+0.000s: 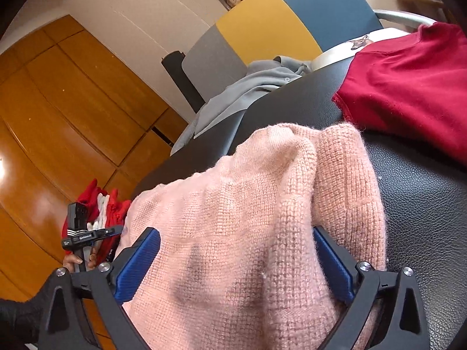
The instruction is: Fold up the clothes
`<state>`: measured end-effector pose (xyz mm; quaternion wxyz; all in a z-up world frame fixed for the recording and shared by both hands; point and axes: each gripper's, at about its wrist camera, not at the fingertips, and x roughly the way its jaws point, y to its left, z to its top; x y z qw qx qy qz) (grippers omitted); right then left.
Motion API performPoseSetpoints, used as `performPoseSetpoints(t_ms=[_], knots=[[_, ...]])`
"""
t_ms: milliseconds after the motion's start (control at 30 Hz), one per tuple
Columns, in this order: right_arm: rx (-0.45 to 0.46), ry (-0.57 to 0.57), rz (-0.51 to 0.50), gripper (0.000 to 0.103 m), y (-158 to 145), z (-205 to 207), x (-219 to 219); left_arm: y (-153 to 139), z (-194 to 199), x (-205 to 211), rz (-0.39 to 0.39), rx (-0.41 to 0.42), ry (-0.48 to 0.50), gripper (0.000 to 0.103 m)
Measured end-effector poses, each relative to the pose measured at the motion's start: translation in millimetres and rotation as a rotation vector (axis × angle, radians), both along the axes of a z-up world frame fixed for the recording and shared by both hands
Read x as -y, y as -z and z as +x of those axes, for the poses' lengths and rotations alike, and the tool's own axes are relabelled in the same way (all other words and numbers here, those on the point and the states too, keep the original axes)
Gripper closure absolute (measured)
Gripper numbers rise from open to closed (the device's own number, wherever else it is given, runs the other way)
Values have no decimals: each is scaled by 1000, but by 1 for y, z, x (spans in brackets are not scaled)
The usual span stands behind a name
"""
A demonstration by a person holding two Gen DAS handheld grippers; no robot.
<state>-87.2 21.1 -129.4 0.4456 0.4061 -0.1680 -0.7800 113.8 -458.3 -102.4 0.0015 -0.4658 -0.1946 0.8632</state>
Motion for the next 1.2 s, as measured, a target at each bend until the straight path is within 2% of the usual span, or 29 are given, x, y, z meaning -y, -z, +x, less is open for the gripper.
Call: performPoseSetpoints(t_ms=[67,100,133,167,233,333,367,400,467,500,533,567,600,633,700,800,933,967,1000,1033,1067,1167,1200], knots=[[-6,3,5,0,0,1,1,5,-11,0,-7,17,-1,52],[-9,4,7,0,0,2,1,6,-15,1,14,19,-5,62],[-12,5,10,0,0,2,1,4,-16,0,28,5,-5,73],[-13,5,15,0,0,1,1,1,-15,-2,43,-10,-5,100],[-4,11,85,1,-6,1,7,-4,-15,-4,71,-39,-6,98],[-34,-1,151,18,-24,5,16,-19,13,6,100,-113,-70,98],[-63,-11,165,24,-30,9,19,-13,23,11,105,-96,-100,98],[-94,-21,186,24,-34,12,21,-7,32,17,109,-77,-131,98],[-123,-42,270,27,-29,15,29,16,43,19,69,18,-161,98],[-114,-50,306,27,-21,15,33,25,46,18,72,43,-162,96],[-110,-53,310,26,-16,14,33,24,49,18,89,14,-155,96],[-110,-52,293,24,-11,14,32,23,52,17,107,-17,-148,89],[-102,-54,261,16,-10,13,29,19,51,18,144,-48,-141,81],[-77,-52,220,14,-10,11,25,15,51,19,182,-79,-135,78],[-11,-45,171,11,-12,4,20,7,41,22,234,-119,-112,64],[49,-36,139,11,-19,-7,17,6,16,24,215,-98,-83,61],[-2,-38,211,15,-28,-17,24,20,-5,15,194,-20,-54,65],[-24,-33,262,33,-28,-19,28,24,-9,11,174,3,-48,77],[-48,-29,335,71,-27,-20,34,22,-12,8,156,-2,-50,96],[-60,-32,392,89,-26,-20,40,20,-15,5,138,-7,-51,100],[-77,-36,420,96,-28,-18,42,12,-10,5,140,-46,-70,99],[-193,-16,463,96,-52,-7,41,-19,7,13,141,-193,-116,99],[-226,5,449,96,-62,-5,36,-22,4,15,116,-192,-125,99]])
